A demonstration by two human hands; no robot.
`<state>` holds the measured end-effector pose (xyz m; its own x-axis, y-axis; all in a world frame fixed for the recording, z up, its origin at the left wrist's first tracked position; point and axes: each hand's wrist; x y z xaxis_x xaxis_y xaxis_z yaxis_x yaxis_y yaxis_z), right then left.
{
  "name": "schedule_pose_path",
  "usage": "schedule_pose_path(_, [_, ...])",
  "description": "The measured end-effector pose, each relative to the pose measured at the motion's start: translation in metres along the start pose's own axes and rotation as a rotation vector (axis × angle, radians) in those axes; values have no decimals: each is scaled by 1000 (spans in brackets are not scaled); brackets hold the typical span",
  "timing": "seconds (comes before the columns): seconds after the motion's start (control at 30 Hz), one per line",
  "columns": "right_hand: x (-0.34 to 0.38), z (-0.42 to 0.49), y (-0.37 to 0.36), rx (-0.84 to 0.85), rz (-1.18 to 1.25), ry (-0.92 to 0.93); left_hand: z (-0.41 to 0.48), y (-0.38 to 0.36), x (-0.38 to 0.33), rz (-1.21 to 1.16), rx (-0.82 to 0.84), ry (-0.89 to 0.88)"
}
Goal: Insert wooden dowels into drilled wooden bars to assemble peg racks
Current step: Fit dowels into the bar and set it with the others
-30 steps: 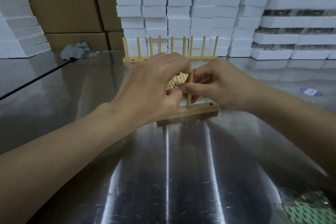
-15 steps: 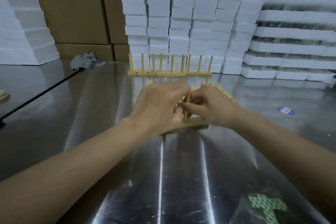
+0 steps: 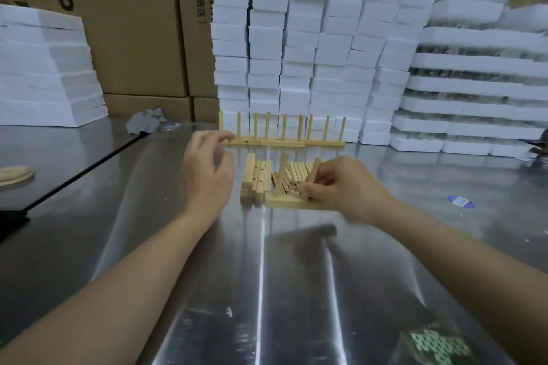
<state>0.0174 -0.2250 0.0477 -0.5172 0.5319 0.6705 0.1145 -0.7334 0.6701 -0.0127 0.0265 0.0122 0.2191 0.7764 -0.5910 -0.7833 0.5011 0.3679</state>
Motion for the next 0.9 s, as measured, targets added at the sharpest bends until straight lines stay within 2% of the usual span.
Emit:
schedule_pose_path(0.1, [19,39,32,-82,92,20,8,-8,12,-23,14,113])
schedule_pose_path(0.2, [24,94,69,-178,111,43,7,-20,19,-10,63,152])
schedule_pose_path(0.37, [-14,170,88,-234,26,-99,8,-32,27,-15,128,146])
schedule_pose_path(0.5, [-41,184,64,-166,-13,-158,10,-34,29,-33,163,151])
schedule_pose_path(0.6, [-36,180,42,-95,34,-83,7,-35,28,-93,179,117])
schedule_pose_path(0.77, [0,159,15,149,129,18,7,-36,25,-225,221,171])
schedule_pose_path(0.9, [18,148,-1,238,179,66,7,-36,21,-357,249,188])
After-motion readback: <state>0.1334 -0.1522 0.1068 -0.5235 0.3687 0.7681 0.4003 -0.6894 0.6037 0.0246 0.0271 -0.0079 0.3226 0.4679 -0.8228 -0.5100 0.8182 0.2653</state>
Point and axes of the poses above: each hand's wrist, its own z-axis towards the middle knuckle, its own y-axis out of the back of the hand, x = y × z, and after that the axes turned 13 degrees about z, right-handed
